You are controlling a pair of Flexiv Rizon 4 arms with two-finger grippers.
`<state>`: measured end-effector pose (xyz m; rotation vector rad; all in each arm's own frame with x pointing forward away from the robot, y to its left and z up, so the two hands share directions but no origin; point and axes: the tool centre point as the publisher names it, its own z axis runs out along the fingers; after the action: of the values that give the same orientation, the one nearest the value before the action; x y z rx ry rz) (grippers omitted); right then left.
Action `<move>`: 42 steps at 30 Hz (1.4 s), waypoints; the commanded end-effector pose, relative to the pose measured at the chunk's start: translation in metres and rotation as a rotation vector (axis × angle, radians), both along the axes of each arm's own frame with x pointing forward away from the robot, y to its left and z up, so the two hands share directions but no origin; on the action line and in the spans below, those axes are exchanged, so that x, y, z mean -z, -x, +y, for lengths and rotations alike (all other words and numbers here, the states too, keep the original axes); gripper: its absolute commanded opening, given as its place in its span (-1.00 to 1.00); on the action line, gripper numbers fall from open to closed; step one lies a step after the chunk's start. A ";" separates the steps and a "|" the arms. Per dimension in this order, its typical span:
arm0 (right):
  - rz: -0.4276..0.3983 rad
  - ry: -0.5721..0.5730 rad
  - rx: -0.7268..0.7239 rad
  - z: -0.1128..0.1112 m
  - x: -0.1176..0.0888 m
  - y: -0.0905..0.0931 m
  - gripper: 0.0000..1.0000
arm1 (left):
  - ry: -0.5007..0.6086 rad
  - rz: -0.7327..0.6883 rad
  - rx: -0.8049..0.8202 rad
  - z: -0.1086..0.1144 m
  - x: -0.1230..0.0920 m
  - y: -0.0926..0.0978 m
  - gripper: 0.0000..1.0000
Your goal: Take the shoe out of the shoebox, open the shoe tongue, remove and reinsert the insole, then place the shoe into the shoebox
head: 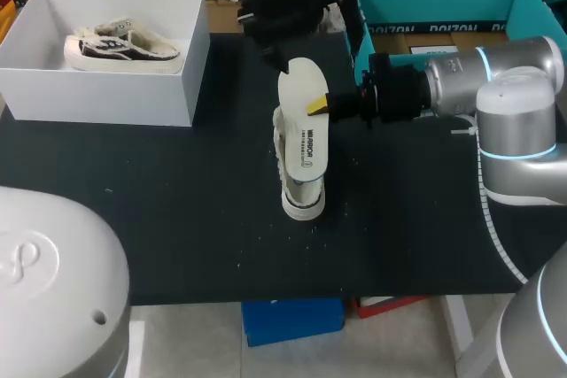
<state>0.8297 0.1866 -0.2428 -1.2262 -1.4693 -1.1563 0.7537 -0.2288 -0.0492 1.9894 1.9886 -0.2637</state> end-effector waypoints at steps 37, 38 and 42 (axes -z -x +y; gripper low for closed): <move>-0.001 0.000 0.002 0.001 0.001 0.000 -1.00 | -0.228 0.059 0.080 0.009 0.030 -0.070 1.00; -0.001 0.000 0.002 0.001 0.001 0.000 -1.00 | -0.230 0.062 0.081 0.011 0.031 -0.076 1.00; -0.001 0.000 0.002 0.001 0.001 0.000 -1.00 | -0.236 0.073 0.092 0.013 0.035 -0.097 1.00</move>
<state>0.8297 0.1867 -0.2428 -1.2261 -1.4694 -1.1562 0.8354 -0.2130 -0.0818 2.2218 2.0492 -0.0978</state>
